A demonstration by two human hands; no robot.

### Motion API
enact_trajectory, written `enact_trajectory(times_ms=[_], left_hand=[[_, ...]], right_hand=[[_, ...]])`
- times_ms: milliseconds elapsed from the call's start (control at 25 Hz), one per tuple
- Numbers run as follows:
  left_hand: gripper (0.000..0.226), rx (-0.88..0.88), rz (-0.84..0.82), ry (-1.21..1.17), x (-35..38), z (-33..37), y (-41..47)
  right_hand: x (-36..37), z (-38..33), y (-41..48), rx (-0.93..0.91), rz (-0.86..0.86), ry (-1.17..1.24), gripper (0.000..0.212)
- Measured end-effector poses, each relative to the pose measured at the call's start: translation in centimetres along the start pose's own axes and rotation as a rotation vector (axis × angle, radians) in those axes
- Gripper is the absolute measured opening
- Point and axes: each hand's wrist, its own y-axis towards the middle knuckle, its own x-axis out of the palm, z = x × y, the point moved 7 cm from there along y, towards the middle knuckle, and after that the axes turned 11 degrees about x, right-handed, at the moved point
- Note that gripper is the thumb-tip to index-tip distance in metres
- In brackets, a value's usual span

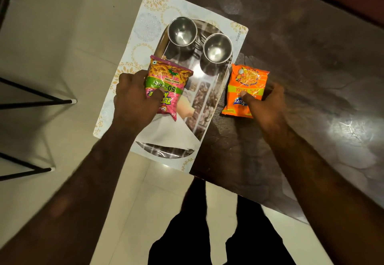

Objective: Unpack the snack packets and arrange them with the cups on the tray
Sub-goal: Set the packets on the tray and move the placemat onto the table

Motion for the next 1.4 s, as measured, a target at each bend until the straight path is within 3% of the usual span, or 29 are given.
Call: enact_trajectory(times_ms=[120, 280, 480, 640, 760, 920, 1160, 1280, 1400], left_hand=[[0.068, -0.048, -0.005, -0.053, 0.0, -0.9, -0.4], [0.071, -0.091, -0.027, -0.124, 0.2, -2.0, -1.1], [0.071, -0.11, -0.022, -0.22, 0.4, -2.2, -1.4], [0.069, -0.119, -0.03, -0.267, 0.6, -2.2, -1.0], [0.066, -0.12, -0.052, -0.302, 0.6, -2.4, -0.7], [0.06, -0.165, -0.058, -0.39, 0.2, -3.0, 0.0], [0.045, -0.096, -0.162, -0.392, 0.3, -2.4, 0.5], [0.037, -0.066, -0.101, -0.325, -0.3, -2.9, 1.4], [0.033, -0.043, 0.013, -0.151, -1.8, -4.4, 3.0]], right_hand=[[0.9, 0.3, 0.9, 0.043, -0.028, 0.016, 0.068], [2.0, 1.8, 0.8, 0.154, -0.214, 0.347, 0.039], [1.8, 2.3, -3.7, 0.213, -0.374, 0.572, 0.029], [3.9, 0.4, -7.1, 0.06, -0.413, 0.415, 0.017], [5.7, -2.2, -8.3, -0.055, -0.415, 0.365, 0.02], [6.5, -3.4, -8.4, -0.078, -0.403, 0.362, 0.021], [7.6, -1.4, -6.9, 0.07, -0.286, 0.289, 0.021], [8.7, -0.9, -5.9, 0.203, -0.311, 0.379, 0.018], [9.4, -0.4, -4.7, 0.267, -0.384, 0.301, 0.014]])
